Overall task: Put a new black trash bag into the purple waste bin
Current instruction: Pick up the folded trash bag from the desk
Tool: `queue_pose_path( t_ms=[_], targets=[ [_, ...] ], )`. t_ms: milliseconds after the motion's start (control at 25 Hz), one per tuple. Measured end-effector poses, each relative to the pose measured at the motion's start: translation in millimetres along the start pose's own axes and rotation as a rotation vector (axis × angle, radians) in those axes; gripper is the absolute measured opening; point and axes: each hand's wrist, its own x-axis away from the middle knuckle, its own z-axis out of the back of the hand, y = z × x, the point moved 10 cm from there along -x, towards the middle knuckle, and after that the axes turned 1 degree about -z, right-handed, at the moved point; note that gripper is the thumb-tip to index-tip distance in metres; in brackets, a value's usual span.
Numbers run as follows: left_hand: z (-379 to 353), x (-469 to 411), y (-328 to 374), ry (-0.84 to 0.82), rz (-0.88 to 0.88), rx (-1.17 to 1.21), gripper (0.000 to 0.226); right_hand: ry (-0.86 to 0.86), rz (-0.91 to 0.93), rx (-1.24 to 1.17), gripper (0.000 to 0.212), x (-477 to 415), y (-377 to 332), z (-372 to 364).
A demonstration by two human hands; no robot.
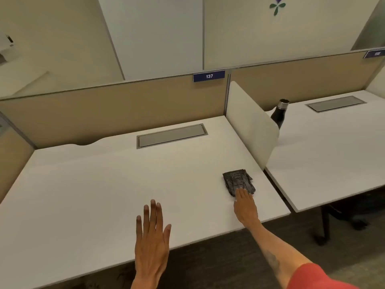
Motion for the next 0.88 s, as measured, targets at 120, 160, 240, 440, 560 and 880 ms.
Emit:
queue_pose_path(
  t_ms=[120,160,240,440,560,880],
  targets=[
    [-9.4,1.1,-8.7,0.003,0.043,0.000,0.066,-0.005,-0.052,0.011,0.057,-21.7,8.4,-10.1],
    [-17.5,6.1,-10.9,-0.006,0.029,-0.017,0.066,-0.033,-0.068,0.025,0.058,-25.8,8.1,-9.5],
    [-26.9,6.7,-20.5,-0.011,0.025,-0.032,0.066,-0.056,-0.079,0.051,0.060,-35.9,11.0,-18.1],
    [-39.2,14.8,-37.8,0.023,0.043,-0.081,0.066,-0.069,-0.069,0.115,0.036,-50.3,13.1,-26.6],
    [-44.3,18.1,-39.7,0.010,0.063,-0.063,0.066,-0.037,-0.080,0.058,0.020,-46.5,8.4,-19.0],
    [-47.5,20.7,-26.9,0.018,0.058,-0.036,0.065,0.030,-0.239,-0.266,0.027,-45.0,17.8,2.1]
  ],
)
